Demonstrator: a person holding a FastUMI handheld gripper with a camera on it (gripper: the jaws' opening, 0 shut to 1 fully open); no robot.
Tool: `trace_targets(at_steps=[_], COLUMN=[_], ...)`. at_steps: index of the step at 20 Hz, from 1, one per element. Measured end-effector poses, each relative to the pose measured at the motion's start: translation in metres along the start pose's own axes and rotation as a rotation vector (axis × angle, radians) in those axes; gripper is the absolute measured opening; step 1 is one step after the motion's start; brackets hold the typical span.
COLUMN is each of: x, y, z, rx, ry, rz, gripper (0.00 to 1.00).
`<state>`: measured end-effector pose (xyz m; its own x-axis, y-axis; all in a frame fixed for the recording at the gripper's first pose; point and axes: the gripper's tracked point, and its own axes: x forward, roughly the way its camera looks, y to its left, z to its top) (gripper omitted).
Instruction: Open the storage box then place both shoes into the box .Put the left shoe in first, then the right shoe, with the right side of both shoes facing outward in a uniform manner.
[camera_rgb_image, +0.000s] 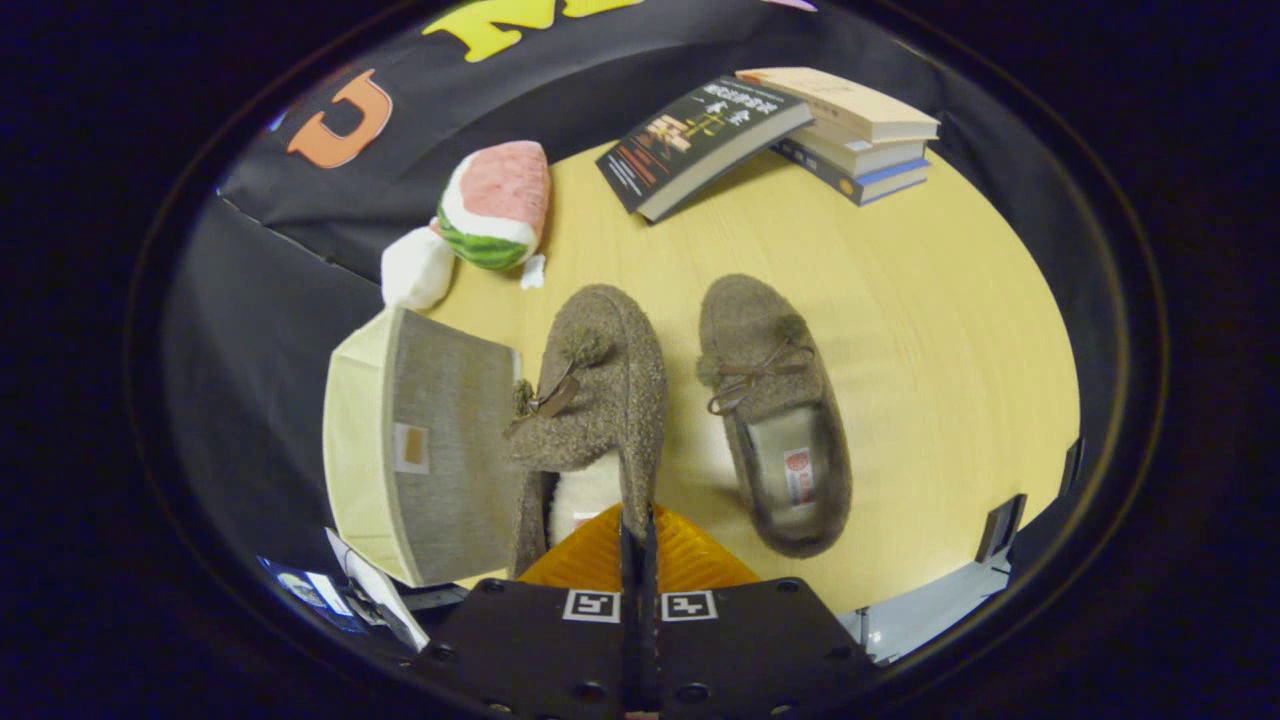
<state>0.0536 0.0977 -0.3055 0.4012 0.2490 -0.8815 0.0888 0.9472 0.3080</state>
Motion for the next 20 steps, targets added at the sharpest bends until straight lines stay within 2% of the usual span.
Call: trace_targets(at_steps=[6, 10, 15, 20], x=[-0.053, -0.032, 0.037, 0.104], y=[0.115, 0.186, 0.233, 0.248], z=[0.001, -0.013, -0.028, -0.034], rx=[-0.078, -0.117, -0.095, -0.069], ry=[-0.07, -0.019, 0.037, 0.07], rz=[0.108, 0.164, 0.099, -0.015], gripper=[0.0, 0.0, 0.0, 0.01])
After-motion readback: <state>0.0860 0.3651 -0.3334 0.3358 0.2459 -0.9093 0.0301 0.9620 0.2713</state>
